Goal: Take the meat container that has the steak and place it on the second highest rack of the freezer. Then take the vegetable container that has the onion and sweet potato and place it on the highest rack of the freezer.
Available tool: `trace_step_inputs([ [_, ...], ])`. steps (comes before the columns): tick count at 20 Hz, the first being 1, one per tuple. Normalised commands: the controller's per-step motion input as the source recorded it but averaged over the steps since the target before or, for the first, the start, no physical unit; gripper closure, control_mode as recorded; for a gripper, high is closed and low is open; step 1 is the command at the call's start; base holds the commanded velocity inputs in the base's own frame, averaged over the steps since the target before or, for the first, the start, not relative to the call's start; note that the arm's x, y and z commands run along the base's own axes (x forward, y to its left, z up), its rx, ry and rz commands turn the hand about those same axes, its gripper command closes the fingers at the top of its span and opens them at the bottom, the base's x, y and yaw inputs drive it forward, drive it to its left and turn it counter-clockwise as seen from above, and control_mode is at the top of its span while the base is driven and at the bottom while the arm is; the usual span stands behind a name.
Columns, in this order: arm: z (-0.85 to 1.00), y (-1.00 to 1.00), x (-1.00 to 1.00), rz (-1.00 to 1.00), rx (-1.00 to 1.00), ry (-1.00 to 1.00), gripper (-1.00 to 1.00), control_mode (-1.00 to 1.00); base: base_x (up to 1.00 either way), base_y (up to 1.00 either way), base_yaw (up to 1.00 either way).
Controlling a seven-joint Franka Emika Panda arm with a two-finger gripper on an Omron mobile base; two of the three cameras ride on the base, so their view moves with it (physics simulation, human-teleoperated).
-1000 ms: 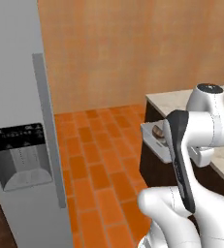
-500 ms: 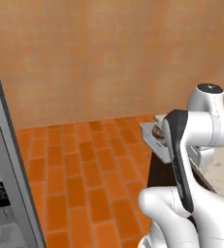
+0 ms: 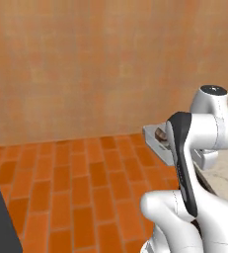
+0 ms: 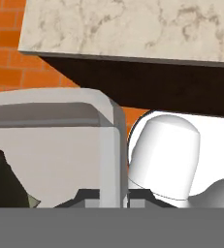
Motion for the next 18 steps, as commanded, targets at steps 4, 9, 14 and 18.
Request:
trace_step_inputs([
  [4,0.00,0.00,0.00,0.00,0.00,0.00,1.00,1.00,0.98,0.00,0.29],
  [9,0.00,0.00,0.00,0.00,0.00,0.00,1.00,1.00,0.60,0.00,0.81],
  [14,0.00,0.00,0.00,0.00,0.00,0.00,1.00,1.00,0.28,0.00,0.94],
  [18,0.00,0.00,0.00,0.00,0.00,0.00,1.00,1.00,0.19,0.00,0.94],
])
